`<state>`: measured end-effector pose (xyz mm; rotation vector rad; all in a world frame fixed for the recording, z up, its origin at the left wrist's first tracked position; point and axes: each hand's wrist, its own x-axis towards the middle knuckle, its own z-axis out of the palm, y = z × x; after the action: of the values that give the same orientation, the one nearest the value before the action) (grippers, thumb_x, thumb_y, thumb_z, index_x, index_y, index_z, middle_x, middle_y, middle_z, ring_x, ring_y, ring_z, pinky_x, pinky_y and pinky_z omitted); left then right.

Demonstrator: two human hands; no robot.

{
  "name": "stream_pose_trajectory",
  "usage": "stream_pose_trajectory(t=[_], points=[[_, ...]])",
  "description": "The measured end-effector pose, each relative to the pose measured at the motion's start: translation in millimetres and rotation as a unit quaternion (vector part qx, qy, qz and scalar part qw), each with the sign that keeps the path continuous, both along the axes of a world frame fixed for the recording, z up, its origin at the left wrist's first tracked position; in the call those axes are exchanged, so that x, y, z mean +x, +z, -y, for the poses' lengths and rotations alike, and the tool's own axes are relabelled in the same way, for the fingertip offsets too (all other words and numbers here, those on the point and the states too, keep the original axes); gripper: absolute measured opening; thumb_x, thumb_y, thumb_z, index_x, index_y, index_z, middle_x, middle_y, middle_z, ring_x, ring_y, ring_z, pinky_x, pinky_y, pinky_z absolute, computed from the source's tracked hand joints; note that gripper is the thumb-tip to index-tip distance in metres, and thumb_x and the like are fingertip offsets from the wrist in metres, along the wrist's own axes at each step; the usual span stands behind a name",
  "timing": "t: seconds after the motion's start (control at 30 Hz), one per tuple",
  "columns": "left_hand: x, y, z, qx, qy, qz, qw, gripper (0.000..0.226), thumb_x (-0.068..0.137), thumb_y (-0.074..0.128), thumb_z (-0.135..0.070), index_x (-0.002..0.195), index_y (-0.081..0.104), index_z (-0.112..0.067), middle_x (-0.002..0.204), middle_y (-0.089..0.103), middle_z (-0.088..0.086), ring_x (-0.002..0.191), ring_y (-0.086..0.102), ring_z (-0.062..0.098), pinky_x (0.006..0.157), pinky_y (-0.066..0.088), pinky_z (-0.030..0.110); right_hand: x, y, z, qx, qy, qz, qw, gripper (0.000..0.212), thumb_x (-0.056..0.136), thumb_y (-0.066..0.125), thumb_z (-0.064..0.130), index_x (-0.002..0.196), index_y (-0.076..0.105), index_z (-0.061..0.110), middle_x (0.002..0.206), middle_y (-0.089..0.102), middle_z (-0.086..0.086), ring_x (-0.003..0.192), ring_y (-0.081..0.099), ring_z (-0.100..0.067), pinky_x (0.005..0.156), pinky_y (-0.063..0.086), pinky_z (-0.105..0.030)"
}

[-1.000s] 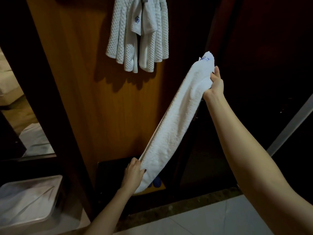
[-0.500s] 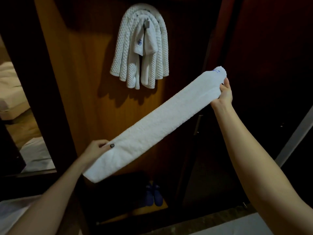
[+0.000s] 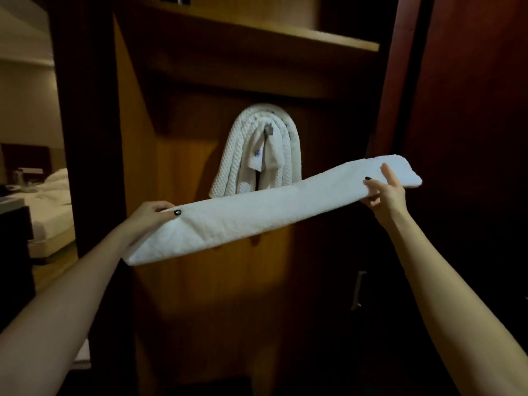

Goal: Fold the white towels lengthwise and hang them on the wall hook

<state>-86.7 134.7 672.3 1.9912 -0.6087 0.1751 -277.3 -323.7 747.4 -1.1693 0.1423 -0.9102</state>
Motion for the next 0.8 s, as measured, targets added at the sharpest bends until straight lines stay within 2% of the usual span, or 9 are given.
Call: stream_pose_trajectory(t=[0.13,0.2,0.33,0.4,0.5,0.57,0.63,0.7,0.8], points=[[24.6,53.7,-5.4,-0.015,-0.005,0.042,0.999,0.016,0.085,0.064,-0.045,0.087,0.070,-0.030,0.089,0.070,-0.011,0.089,0.066,0.016,0.073,0.047,0.028,26.3,35.3,9.3,-0.062,0.022,0.009,0.998,0.080,0.088,0.057,-0.008,0.154,0.023,0.020,0.132,0.046,-0.013,0.098,0.064,-0.017,0.068,0.057,-0.031],[35.5,77.8,-2.7,-0.026,-0.001,0.069,0.997,0.017,0.085,0.064,-0.046,0.088,0.069,-0.031,0.089,0.070,-0.013,0.089,0.065,0.013,0.073,0.046,0.027,41.8,51.6,13.5,-0.065,0.024,0.030,0.997,0.079,0.089,0.055,-0.008,0.155,0.020,0.019,0.134,0.046,-0.016,0.097,0.064,-0.018,0.069,0.056,-0.029],[64.2,118.5,5.1,-0.067,0.009,0.097,0.993,0.017,0.086,0.065,-0.046,0.089,0.070,-0.030,0.095,0.070,-0.007,0.090,0.064,0.014,0.075,0.048,0.029,75.9,80.9,20.6,-0.050,0.034,0.058,0.997,0.075,0.091,0.052,-0.008,0.154,0.021,0.018,0.145,0.039,-0.021,0.115,0.058,-0.027,0.079,0.056,-0.030],[82.0,136.5,9.8,-0.101,0.020,0.099,0.990,0.016,0.087,0.064,-0.042,0.089,0.071,-0.028,0.093,0.071,-0.003,0.086,0.066,0.015,0.073,0.049,0.029,94.5,96.2,23.6,-0.052,0.030,0.078,0.995,0.073,0.091,0.052,-0.008,0.154,0.023,0.017,0.145,0.040,-0.024,0.109,0.060,-0.023,0.076,0.057,-0.027],[111.3,157.5,18.7,-0.166,0.028,0.083,0.982,0.015,0.089,0.064,-0.037,0.081,0.072,-0.028,0.080,0.072,-0.005,0.076,0.066,0.015,0.067,0.050,0.029,125.4,119.3,26.4,-0.066,0.033,0.124,0.989,0.072,0.091,0.051,-0.009,0.154,0.024,0.015,0.141,0.042,-0.017,0.098,0.062,-0.014,0.070,0.058,-0.023],[133.2,169.1,23.7,-0.220,0.029,0.061,0.973,0.016,0.089,0.064,-0.032,0.077,0.072,-0.025,0.075,0.071,-0.002,0.074,0.065,0.018,0.066,0.050,0.033,149.2,132.8,27.4,-0.074,0.034,0.141,0.987,0.073,0.091,0.052,-0.009,0.154,0.023,0.014,0.148,0.034,-0.014,0.110,0.059,-0.020,0.072,0.058,-0.024],[156.4,177.2,28.5,-0.254,0.037,0.049,0.965,0.017,0.090,0.064,-0.029,0.076,0.072,-0.023,0.072,0.071,-0.001,0.070,0.067,0.017,0.066,0.050,0.032,175.0,142.7,28.9,-0.084,0.030,0.143,0.986,0.073,0.092,0.051,-0.009,0.154,0.019,0.012,0.154,0.028,-0.018,0.116,0.057,-0.024,0.074,0.057,-0.025],[178.9,181.9,33.5,-0.261,0.040,0.041,0.964,0.019,0.090,0.064,-0.027,0.073,0.072,-0.024,0.069,0.072,-0.003,0.064,0.068,0.013,0.064,0.049,0.030,200.0,151.9,31.2,-0.081,0.025,0.142,0.986,0.074,0.092,0.050,-0.009,0.155,0.016,0.011,0.154,0.026,-0.020,0.113,0.056,-0.023,0.071,0.055,-0.024],[207.8,187.0,39.9,-0.254,0.044,0.033,0.966,0.016,0.088,0.066,-0.027,0.075,0.072,-0.021,0.069,0.072,-0.001,0.068,0.065,0.017,0.066,0.050,0.030,230.8,164.4,38.1,-0.066,0.029,0.147,0.986,0.076,0.092,0.050,-0.010,0.155,0.011,0.007,0.155,0.023,-0.022,0.108,0.054,-0.026,0.070,0.055,-0.028]])
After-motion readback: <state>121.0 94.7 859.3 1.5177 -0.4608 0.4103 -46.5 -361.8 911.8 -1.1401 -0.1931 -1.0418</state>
